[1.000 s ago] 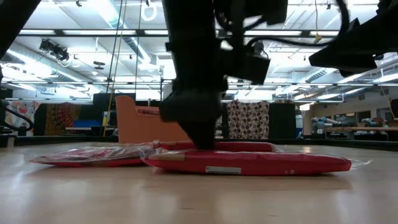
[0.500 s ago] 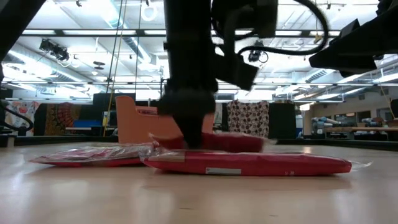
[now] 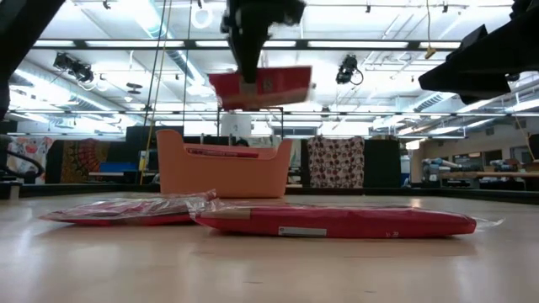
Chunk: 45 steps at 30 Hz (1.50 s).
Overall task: Sort popcorn bags into baskets
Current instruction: Put the red popcorn bag into the orange bin
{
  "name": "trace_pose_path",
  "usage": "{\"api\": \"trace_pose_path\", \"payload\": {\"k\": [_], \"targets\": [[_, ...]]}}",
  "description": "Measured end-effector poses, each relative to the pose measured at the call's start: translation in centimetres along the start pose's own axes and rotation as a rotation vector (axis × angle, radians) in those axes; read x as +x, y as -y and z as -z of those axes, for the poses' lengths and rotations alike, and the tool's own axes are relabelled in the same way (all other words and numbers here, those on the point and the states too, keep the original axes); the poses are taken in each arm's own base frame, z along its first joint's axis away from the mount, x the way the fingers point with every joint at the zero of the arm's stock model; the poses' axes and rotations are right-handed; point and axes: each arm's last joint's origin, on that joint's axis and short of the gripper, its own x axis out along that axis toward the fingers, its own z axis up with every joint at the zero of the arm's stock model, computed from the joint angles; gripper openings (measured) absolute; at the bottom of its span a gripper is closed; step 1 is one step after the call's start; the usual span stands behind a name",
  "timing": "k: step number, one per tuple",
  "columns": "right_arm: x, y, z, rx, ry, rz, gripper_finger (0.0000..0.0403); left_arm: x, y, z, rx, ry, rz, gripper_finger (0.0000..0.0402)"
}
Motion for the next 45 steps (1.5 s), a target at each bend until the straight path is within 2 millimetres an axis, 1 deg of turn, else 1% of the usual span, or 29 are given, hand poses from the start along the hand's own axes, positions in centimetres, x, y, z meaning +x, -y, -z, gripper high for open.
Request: {"api": "trace_pose_path", "payload": {"k": [1, 3, 7, 10, 14, 17, 21, 24, 28, 31, 34, 37, 39, 41, 43, 45], "targets": [[0.0, 0.0, 0.0, 0.003, 0.003, -0.002, 0.0185, 0.2, -1.2, -0.2, -0.009, 0.0, -0.022, 0.002], [0.0, -0.1, -0.1, 0.013, 0.006, -0.014, 0.0185, 1.4, -3.2, -0.8, -0.032, -0.025, -0.045, 0.002], [-0.1, -0.3, -0.1, 0.018, -0.003, -0.052, 0.0185, 4.4, -7.0, -1.3, -0.045, -0.112, -0.077, 0.002], [-0.3, -0.5, 0.0, 0.027, -0.007, -0.06, 0.0185, 7.3, -9.6, -1.0, -0.054, -0.21, -0.101, 0.0021], [-0.5, -0.7, 0.1, 0.03, -0.005, -0.065, 0.0185, 10.9, -12.7, 0.1, -0.098, -0.338, -0.119, 0.0022], [-0.6, -0.7, 0.1, 0.027, -0.003, -0.056, 0.0185, 13.0, -14.1, 0.6, -0.115, -0.377, -0.107, 0.0022], [-0.6, -0.7, 0.2, 0.019, -0.009, -0.047, 0.0185, 14.6, -14.6, 0.9, -0.144, -0.374, -0.095, 0.0024], [-0.6, -0.7, 0.3, 0.015, -0.015, -0.044, 0.0185, 15.0, -14.6, 0.9, -0.15, -0.366, -0.09, 0.0036], [-0.6, -0.6, 0.3, 0.015, -0.015, -0.044, 0.0185, 14.8, -14.6, 0.8, -0.152, -0.354, -0.096, 0.0088], [-0.6, -0.6, 0.3, 0.015, -0.015, -0.044, 0.0185, 13.8, -14.4, 0.8, -0.147, -0.337, -0.095, 0.0126], [-0.6, -0.6, 0.3, 0.023, -0.017, -0.043, 0.0185, 12.3, -13.6, 0.7, -0.123, -0.288, -0.087, 0.015], [-0.6, -0.6, 0.3, 0.027, -0.019, -0.042, 0.0185, 10.4, -11.8, 0.5, -0.059, -0.219, -0.065, 0.0155], [-0.6, -0.6, 0.3, 0.027, -0.019, -0.042, 0.0185, 9.0, -10.3, 0.5, -0.032, -0.178, -0.012, 0.0155], [-0.6, -0.6, 0.3, 0.027, -0.019, -0.043, 0.0185, 8.1, -8.2, 0.3, -0.029, -0.141, 0.136, 0.0153], [-0.6, -0.6, 0.3, 0.028, -0.019, -0.042, 0.0185, 7.4, -5.6, 0.2, -0.041, -0.139, 0.3, 0.0153], [-0.6, -0.6, 0.3, 0.031, -0.019, -0.043, 0.0185, 6.9, -2.6, 0.2, -0.07, -0.137, 0.389, 0.0153]]}}
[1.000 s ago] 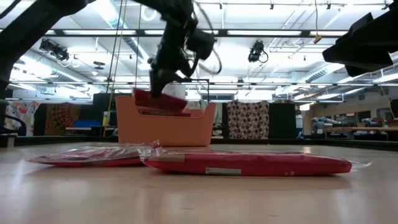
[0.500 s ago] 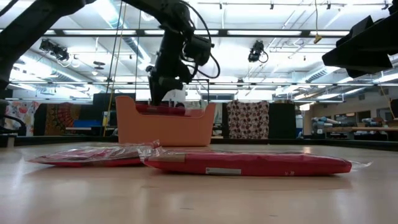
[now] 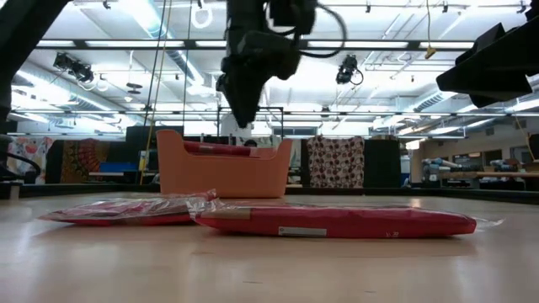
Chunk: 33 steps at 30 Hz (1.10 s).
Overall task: Sort popcorn bags into baskets
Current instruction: Put the red popcorn bag into the orange bin
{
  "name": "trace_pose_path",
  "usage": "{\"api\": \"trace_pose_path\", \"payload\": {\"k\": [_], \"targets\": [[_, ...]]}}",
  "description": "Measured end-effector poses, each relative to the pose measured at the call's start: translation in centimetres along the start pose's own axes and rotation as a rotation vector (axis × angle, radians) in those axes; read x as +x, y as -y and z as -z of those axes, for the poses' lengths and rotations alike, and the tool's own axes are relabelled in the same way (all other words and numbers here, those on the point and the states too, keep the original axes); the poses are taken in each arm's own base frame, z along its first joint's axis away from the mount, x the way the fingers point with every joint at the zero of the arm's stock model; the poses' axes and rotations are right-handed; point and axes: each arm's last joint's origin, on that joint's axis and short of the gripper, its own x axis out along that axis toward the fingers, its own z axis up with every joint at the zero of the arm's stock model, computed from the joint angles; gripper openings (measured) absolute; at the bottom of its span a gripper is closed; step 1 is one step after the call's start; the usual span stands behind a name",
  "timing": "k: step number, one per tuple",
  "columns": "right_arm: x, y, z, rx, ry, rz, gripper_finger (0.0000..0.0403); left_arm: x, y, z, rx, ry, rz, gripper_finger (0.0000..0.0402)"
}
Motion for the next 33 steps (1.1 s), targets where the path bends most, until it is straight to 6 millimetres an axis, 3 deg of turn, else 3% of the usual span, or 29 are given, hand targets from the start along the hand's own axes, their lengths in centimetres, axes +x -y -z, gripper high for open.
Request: {"api": "trace_pose_path", "payload": {"k": [9, 19, 25, 33], "targets": [[0.0, 0.0, 0.0, 0.023, 0.001, -0.004, 0.0185, 4.4, 10.9, 3.5, -0.14, -0.072, -0.033, 0.016], [0.2, 0.2, 0.0, 0.017, 0.0, 0.01, 0.0185, 4.7, 19.7, 5.6, -0.016, 0.218, 0.165, 0.0175], [0.3, 0.4, 0.0, 0.014, -0.008, 0.02, 0.0185, 5.8, 23.2, 7.2, 0.036, 0.335, 0.18, 0.0174], [0.3, 0.5, 0.0, 0.017, -0.01, 0.025, 0.0185, 6.0, 24.5, 7.8, 0.137, 0.503, 0.052, 0.0174]]}}
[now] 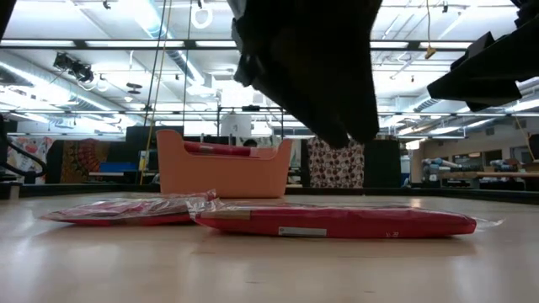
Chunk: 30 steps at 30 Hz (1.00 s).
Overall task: Sort popcorn bags into baskets
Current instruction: Put the red popcorn bag into the orange bin
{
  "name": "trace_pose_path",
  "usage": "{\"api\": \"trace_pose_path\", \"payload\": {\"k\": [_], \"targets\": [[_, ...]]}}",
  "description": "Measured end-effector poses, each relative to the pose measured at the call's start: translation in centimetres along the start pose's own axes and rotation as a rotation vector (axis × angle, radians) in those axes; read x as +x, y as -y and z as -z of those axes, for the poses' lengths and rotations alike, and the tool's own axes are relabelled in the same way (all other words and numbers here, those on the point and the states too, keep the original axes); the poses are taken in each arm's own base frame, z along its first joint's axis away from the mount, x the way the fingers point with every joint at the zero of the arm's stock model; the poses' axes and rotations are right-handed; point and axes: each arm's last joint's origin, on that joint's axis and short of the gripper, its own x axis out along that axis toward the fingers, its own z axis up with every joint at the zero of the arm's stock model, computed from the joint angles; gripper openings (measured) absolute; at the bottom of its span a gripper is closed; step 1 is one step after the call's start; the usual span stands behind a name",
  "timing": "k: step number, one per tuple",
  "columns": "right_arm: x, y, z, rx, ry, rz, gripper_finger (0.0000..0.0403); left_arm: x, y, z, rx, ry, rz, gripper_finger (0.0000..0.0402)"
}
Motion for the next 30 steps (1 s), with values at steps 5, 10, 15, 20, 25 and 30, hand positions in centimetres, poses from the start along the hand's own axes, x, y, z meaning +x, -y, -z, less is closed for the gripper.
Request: {"api": "trace_pose_path", "payload": {"k": [5, 10, 15, 20, 25, 30], "targets": [[0.0, 0.0, 0.1, -0.001, -0.006, 0.0, 0.0185, -0.4, 0.8, 0.4, 0.272, 0.057, -0.049, 0.0174], [-0.1, -0.1, 0.1, -0.003, -0.007, -0.002, 0.0185, 0.4, 1.3, 1.7, 0.404, 0.075, -0.037, 0.0174], [-0.1, -0.1, 0.1, -0.003, -0.006, -0.002, 0.0185, 1.5, 0.8, 3.3, 0.424, 0.043, -0.07, 0.0174], [-0.1, -0.1, 0.1, -0.003, -0.007, -0.002, 0.0185, 2.2, 0.4, 4.4, 0.466, 0.009, -0.087, 0.0174], [-0.1, -0.1, 0.1, -0.004, -0.007, -0.002, 0.0185, 2.6, 0.0, 5.2, 0.517, -0.025, -0.092, 0.0174], [-0.1, 0.0, 0.1, -0.005, -0.008, -0.002, 0.0185, 2.7, -0.3, 5.6, 0.489, -0.045, -0.112, 0.0165]]}}
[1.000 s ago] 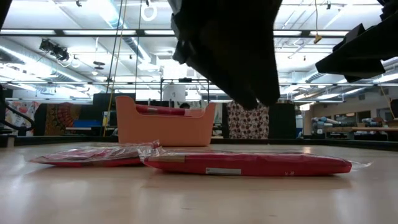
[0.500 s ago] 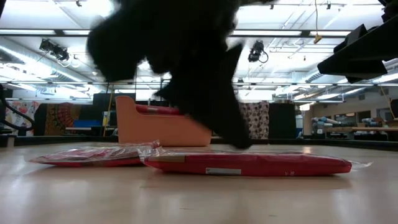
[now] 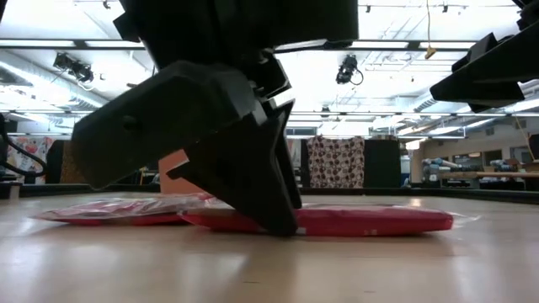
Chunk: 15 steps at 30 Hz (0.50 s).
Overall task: Sort popcorn bags into baskets
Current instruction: Put the red popcorn bag into the orange bin
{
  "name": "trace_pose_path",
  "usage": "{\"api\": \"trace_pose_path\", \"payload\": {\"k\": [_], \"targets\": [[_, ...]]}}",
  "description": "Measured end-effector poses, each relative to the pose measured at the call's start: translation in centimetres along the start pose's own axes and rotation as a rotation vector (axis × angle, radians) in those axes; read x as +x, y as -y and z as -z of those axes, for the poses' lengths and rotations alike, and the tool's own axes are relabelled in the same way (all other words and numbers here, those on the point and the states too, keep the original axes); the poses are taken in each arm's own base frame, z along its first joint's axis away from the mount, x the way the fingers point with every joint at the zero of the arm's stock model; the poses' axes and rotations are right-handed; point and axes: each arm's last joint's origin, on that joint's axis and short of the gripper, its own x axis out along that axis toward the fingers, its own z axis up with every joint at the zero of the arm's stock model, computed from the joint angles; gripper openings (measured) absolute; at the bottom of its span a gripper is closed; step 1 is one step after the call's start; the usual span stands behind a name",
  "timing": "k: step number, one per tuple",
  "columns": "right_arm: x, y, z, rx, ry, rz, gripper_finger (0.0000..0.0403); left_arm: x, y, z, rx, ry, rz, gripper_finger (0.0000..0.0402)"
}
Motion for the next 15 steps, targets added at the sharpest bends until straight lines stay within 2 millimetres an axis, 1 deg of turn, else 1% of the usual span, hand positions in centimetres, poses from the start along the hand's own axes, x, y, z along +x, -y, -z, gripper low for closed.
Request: {"api": "trace_pose_path", "payload": {"k": [2, 4, 11, 13, 15], "targets": [[0.0, 0.0, 0.0, -0.001, -0.001, 0.0, 0.0185, 0.0, -0.1, 0.1, -0.013, -0.011, -0.01, 0.015], [0.0, 0.0, 0.0, -0.002, -0.002, 0.001, 0.0185, 0.0, -0.1, 0.2, -0.031, -0.017, -0.022, 0.0126], [0.0, 0.0, 0.0, -0.003, -0.004, 0.001, 0.0185, -0.3, -0.4, 0.1, -0.171, -0.027, -0.019, 0.0021], [0.0, 0.0, 0.0, -0.003, -0.004, 0.001, 0.0185, -0.7, -0.7, -0.2, -0.189, -0.043, -0.011, 0.0009], [0.0, 0.0, 0.1, -0.005, -0.006, 0.002, 0.0185, -1.3, -1.0, -0.7, -0.186, -0.061, 0.0, 0.0009]]}}
